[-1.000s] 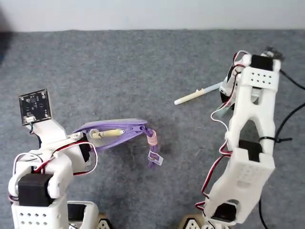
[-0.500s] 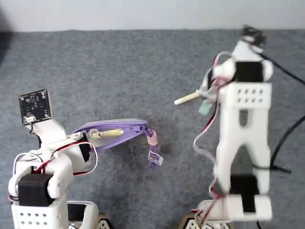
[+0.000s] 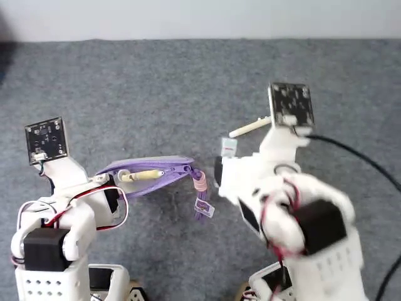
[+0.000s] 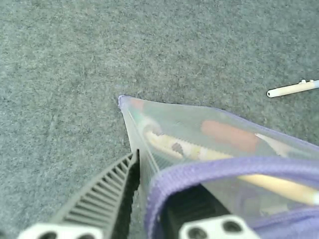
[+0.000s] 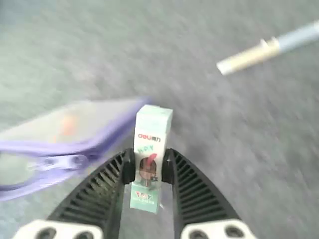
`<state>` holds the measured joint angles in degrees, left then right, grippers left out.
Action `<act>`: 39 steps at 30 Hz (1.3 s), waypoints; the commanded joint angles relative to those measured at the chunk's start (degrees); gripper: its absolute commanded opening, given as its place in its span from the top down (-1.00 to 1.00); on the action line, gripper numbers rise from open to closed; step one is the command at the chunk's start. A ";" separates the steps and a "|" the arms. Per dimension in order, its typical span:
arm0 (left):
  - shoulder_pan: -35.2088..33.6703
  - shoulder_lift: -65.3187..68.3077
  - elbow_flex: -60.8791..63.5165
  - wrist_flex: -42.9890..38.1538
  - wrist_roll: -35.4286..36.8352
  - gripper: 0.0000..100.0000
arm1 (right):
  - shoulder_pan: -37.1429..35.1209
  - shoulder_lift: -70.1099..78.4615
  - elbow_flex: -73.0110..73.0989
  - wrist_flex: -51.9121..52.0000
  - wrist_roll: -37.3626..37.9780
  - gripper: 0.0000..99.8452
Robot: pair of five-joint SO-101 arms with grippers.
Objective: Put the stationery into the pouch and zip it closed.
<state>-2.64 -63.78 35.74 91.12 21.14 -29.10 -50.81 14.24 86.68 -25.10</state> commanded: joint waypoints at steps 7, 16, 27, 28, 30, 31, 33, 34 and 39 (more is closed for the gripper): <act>0.44 0.00 -1.54 -1.32 0.70 0.97 | -15.25 -20.53 22.42 -38.46 -0.18 0.99; 0.18 0.00 -1.54 -1.32 0.70 0.97 | -21.49 -23.16 33.93 -53.05 8.79 0.99; 0.09 0.00 -1.54 -1.32 0.70 0.97 | -27.03 -23.25 44.48 -61.32 12.66 0.98; 0.09 0.00 -1.54 -1.32 0.70 0.97 | -26.68 -23.16 45.54 -64.13 13.63 0.98; 0.09 0.00 -1.54 -1.32 0.70 0.97 | -26.68 -23.08 48.09 -69.14 16.09 0.98; 0.09 0.00 -1.54 -1.32 0.70 0.97 | -26.68 -23.08 49.67 -71.52 17.23 0.98; 0.09 0.00 -1.54 -1.32 0.70 0.97 | -26.68 -23.08 52.04 -75.74 18.99 0.98; 0.09 0.00 -1.54 -1.32 0.70 0.97 | -26.68 -23.08 53.01 -77.05 19.60 0.98; 0.09 0.00 -1.54 -1.32 0.70 0.97 | -26.68 -23.43 57.23 -77.93 21.10 0.98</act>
<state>-2.64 -63.78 35.74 91.12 21.14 -55.65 -73.32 70.95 10.29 -5.14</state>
